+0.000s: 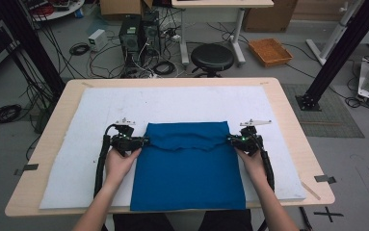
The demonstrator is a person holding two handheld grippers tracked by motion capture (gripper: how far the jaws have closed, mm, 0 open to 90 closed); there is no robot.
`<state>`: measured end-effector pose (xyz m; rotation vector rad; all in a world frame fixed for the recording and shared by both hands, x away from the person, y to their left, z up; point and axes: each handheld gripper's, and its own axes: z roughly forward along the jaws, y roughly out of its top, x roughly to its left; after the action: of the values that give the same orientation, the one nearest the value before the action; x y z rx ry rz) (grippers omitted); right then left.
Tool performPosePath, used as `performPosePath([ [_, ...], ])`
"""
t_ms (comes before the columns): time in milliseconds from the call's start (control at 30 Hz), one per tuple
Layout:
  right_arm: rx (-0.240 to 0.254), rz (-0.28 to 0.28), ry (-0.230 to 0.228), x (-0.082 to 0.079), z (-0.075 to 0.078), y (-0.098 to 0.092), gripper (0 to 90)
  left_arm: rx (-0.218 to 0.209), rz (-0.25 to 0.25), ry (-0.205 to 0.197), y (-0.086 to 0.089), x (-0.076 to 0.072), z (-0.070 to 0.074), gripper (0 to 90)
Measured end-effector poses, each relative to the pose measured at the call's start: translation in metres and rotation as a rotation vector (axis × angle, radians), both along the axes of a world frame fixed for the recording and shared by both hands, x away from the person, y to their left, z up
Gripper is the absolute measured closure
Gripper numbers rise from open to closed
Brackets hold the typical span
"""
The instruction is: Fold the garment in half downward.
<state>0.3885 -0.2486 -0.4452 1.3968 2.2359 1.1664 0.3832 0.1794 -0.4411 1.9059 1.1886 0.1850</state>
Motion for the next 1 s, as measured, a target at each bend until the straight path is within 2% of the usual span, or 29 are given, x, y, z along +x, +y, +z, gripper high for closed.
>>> performPosePath([
  [133,0.023,-0.005,-0.023,-0.003,0.004,-0.004,90.0,-0.009,-0.003,-0.016,0.000,-0.001,0.003,86.5],
  [233,0.046,-0.004,-0.018,-0.005,0.008,-0.008,90.0,-0.013,-0.013,-0.021,-0.001,-0.003,0.006,86.5],
  [367,0.053,-0.008,0.006,-0.004,0.002,-0.007,71.5,-0.012,-0.018,-0.017,-0.003,-0.003,0.005,86.5],
  [400,0.053,-0.008,0.006,-0.004,0.002,-0.007,71.5,-0.012,-0.018,-0.017,-0.003,-0.003,0.005,86.5],
  [433,0.029,-0.018,0.008,-0.002,0.000,-0.004,69.4,-0.012,-0.018,-0.017,-0.004,-0.003,0.004,86.5],
  [500,0.005,-0.010,0.006,0.000,-0.003,0.000,71.5,-0.008,-0.023,-0.019,-0.003,-0.003,0.005,86.5],
  [533,-0.012,-0.003,0.007,0.001,-0.004,0.003,78.0,-0.008,-0.023,-0.019,-0.003,-0.003,0.005,86.5],
  [567,-0.012,-0.003,0.007,0.001,-0.004,0.003,78.0,-0.014,-0.019,-0.020,-0.004,-0.003,0.005,86.5],
  [633,-0.036,0.006,-0.016,0.000,-0.003,0.004,85.1,-0.017,-0.019,-0.023,-0.003,-0.003,0.006,86.5],
  [867,0.016,0.001,-0.056,-0.011,0.016,-0.006,86.6,-0.035,-0.026,-0.040,0.000,-0.006,0.012,86.5],
  [1000,0.031,0.024,-0.046,-0.017,0.021,-0.006,86.5,-0.055,-0.048,-0.039,0.000,-0.011,0.020,86.6],
])
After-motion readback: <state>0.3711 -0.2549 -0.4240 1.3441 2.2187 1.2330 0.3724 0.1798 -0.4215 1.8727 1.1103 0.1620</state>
